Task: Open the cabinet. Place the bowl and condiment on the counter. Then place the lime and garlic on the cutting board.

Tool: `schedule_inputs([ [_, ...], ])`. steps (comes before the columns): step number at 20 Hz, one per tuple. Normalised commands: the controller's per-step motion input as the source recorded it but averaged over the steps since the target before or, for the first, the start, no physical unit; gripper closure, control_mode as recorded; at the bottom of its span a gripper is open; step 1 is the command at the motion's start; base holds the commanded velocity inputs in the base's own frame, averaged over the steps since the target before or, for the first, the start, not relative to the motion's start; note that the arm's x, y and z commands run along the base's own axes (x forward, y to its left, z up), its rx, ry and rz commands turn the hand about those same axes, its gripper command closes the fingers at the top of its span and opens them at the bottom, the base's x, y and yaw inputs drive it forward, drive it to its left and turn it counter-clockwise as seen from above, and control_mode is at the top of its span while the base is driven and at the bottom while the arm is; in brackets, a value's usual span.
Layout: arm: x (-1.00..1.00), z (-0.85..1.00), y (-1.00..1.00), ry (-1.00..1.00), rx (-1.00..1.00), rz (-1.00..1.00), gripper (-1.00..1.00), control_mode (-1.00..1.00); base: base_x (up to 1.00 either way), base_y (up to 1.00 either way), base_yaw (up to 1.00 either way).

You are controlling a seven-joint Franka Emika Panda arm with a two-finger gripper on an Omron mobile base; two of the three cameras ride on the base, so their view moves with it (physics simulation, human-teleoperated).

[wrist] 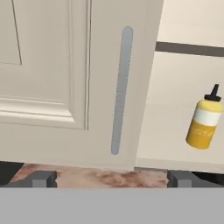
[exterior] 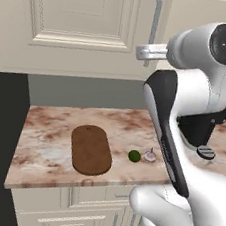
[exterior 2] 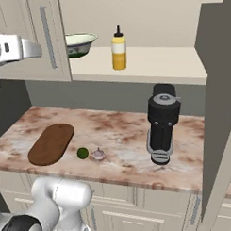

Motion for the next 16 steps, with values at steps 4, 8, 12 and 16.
schedule_inputs([
  [4,0.44,-0.02,0.03,-0.18,-0.05,0.0,-1.0,-1.0,0.0,0.0,0.0],
  [8,0.45,0.0,0.06,-0.23,0.0,0.01,-1.0,-1.0,0.0,0.0,0.0],
  [12,0.49,-0.01,0.0,-0.15,0.0,0.0,-1.0,-1.0,0.0,0.0,0.0],
  [16,0.65,-0.02,-0.01,-0.05,0.0,0.0,-1.0,-1.0,0.0,0.0,0.0],
])
